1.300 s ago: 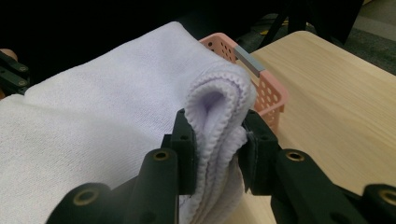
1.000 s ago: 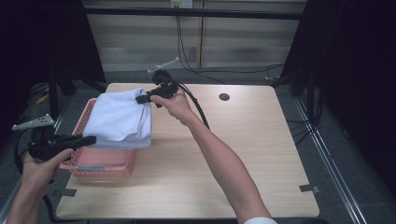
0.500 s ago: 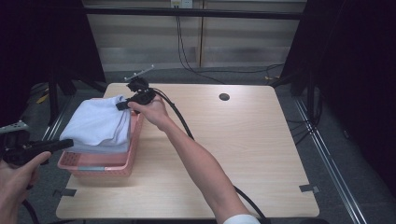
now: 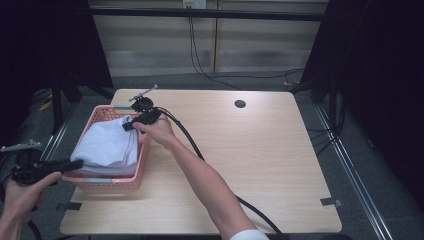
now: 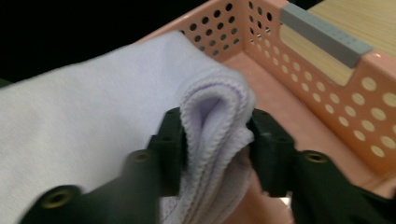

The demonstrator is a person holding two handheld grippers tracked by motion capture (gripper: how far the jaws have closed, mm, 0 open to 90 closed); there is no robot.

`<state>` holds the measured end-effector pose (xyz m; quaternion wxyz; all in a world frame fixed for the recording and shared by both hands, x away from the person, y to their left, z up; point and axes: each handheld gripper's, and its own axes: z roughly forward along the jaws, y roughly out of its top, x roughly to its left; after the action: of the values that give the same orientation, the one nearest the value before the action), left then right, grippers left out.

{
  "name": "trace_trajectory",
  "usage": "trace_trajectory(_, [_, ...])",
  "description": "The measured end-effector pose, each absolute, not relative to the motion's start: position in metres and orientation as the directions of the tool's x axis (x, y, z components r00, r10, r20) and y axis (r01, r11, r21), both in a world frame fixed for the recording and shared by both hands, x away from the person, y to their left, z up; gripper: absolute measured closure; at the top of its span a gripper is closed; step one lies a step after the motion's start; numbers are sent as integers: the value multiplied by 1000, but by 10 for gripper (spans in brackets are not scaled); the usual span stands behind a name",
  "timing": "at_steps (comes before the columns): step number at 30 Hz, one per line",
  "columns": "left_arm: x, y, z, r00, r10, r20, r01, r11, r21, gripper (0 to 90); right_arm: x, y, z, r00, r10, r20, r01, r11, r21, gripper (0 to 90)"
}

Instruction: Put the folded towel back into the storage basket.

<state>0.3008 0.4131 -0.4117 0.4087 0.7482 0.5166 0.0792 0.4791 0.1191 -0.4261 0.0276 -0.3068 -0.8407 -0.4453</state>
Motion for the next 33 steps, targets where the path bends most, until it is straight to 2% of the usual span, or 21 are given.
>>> trace_trajectory(1, [301, 410, -410, 447, 849, -282, 706, -141, 694, 449, 481, 118, -428, -806, 499, 318, 544, 415, 729, 403])
trace_trajectory(3, [300, 408, -405, 453, 843, -289, 691, -128, 712, 376, 482, 114, -428, -809, 496, 316, 540, 414, 733, 380])
trace_trajectory(5, [299, 405, -399, 462, 843, -276, 676, -133, 724, 377, 482, 109, -426, -810, 495, 314, 534, 401, 744, 352])
trace_trajectory(9, [295, 386, -391, 502, 826, -257, 640, -155, 753, 388, 477, 93, -414, -831, 469, 298, 497, 388, 776, 369])
trace_trajectory(13, [290, 363, -387, 497, 835, -238, 623, -152, 767, 421, 467, 68, -406, -853, 441, 280, 460, 381, 802, 386])
trace_trajectory(21, [280, 305, -390, 567, 791, -230, 583, -187, 791, 404, 439, 13, -397, -865, 436, 248, 415, 347, 841, 370])
trace_trajectory(26, [275, 261, -392, 624, 759, -185, 538, -246, 807, 389, 411, -21, -406, -865, 447, 229, 407, 359, 840, 369])
trace_trajectory(29, [268, 239, -398, 624, 755, -201, 531, -221, 818, 375, 393, -44, -415, -858, 463, 221, 412, 363, 836, 374])
trace_trajectory(33, [257, 211, -412, 642, 740, -198, 533, -245, 810, 317, 372, -76, -424, -843, 492, 218, 421, 350, 837, 369])
